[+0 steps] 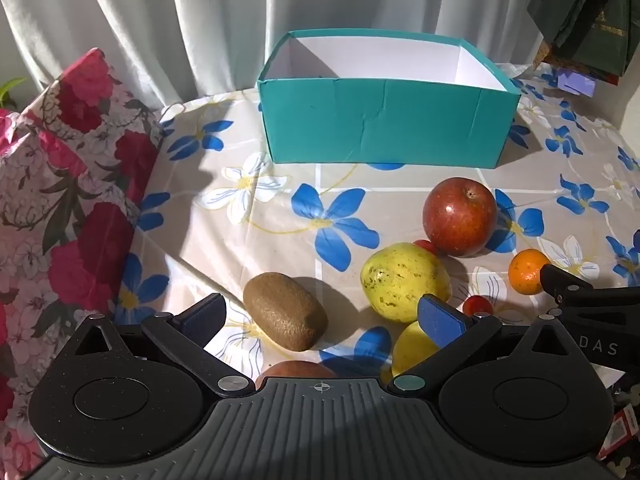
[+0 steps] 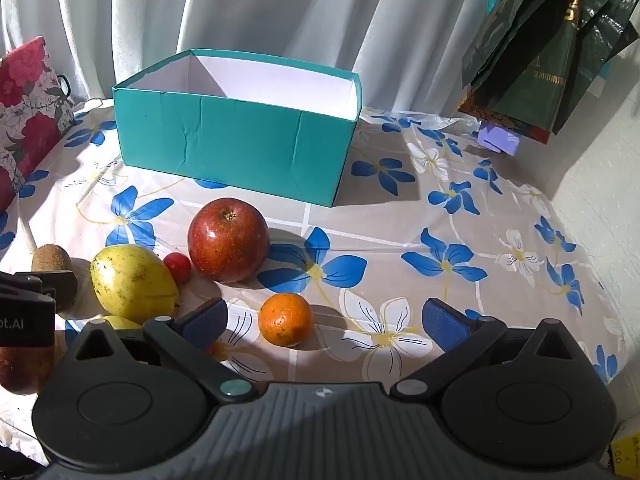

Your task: Organize fruits

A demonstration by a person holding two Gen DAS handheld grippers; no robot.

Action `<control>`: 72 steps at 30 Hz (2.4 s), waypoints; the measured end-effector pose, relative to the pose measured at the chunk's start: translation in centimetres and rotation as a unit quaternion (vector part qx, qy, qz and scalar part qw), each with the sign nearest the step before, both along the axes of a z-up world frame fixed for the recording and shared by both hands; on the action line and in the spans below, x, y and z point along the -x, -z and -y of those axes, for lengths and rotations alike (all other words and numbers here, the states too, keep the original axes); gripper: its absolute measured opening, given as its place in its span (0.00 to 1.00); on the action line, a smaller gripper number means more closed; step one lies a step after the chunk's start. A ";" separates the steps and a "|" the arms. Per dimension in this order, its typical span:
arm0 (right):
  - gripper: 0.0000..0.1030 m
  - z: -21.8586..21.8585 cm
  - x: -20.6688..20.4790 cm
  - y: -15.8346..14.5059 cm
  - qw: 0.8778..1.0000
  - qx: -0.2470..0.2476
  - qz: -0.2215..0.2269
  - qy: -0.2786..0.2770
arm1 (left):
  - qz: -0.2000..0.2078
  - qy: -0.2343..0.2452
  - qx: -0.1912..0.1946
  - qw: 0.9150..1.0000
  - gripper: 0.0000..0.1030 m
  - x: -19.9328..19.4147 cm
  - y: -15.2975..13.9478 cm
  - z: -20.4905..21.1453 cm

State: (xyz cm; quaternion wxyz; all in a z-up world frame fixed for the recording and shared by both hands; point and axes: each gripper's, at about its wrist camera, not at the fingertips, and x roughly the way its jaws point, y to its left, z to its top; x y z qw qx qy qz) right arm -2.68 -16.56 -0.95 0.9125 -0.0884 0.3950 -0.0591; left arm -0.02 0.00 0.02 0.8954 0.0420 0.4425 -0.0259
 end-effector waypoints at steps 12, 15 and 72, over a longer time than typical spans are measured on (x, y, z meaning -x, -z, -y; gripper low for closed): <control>1.00 -0.2 0.3 -0.5 1.000 -0.003 0.007 0.004 | 0.002 0.014 0.010 1.000 1.00 0.5 0.0 0.5; 1.00 0.1 0.3 -0.4 1.000 -0.006 0.007 0.003 | -0.001 0.015 0.011 1.000 1.00 0.5 0.1 0.5; 1.00 0.3 0.6 -0.9 1.000 -0.024 0.018 0.001 | -0.006 0.010 0.031 0.999 1.00 0.6 0.3 -0.1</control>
